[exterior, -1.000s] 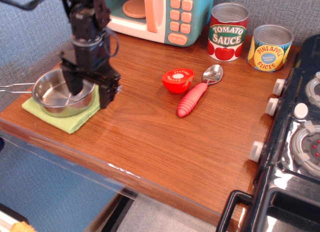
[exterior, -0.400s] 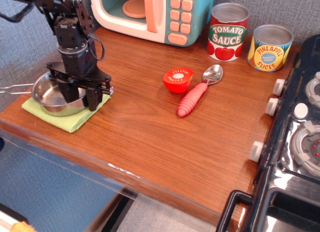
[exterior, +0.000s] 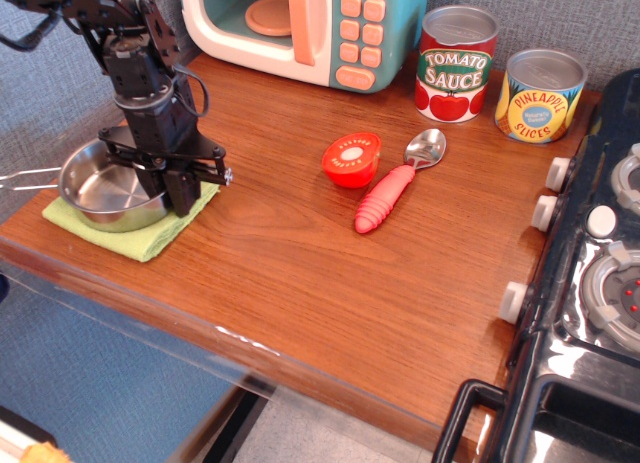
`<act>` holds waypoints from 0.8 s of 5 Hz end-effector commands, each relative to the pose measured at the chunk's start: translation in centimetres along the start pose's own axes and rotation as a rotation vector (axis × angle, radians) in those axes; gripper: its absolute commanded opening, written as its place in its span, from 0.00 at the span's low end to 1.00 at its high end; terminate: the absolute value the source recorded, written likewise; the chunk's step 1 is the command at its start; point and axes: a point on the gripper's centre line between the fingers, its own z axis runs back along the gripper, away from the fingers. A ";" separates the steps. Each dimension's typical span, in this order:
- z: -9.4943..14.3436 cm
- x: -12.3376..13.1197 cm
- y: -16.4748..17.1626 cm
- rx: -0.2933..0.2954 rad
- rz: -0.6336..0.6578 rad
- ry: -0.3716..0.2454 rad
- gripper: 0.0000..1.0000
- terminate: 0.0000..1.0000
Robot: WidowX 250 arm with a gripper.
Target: Move the pot and place between towel and microwave
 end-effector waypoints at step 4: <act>3.2 1.1 0.7 -0.017 0.026 -0.076 1.00 0.00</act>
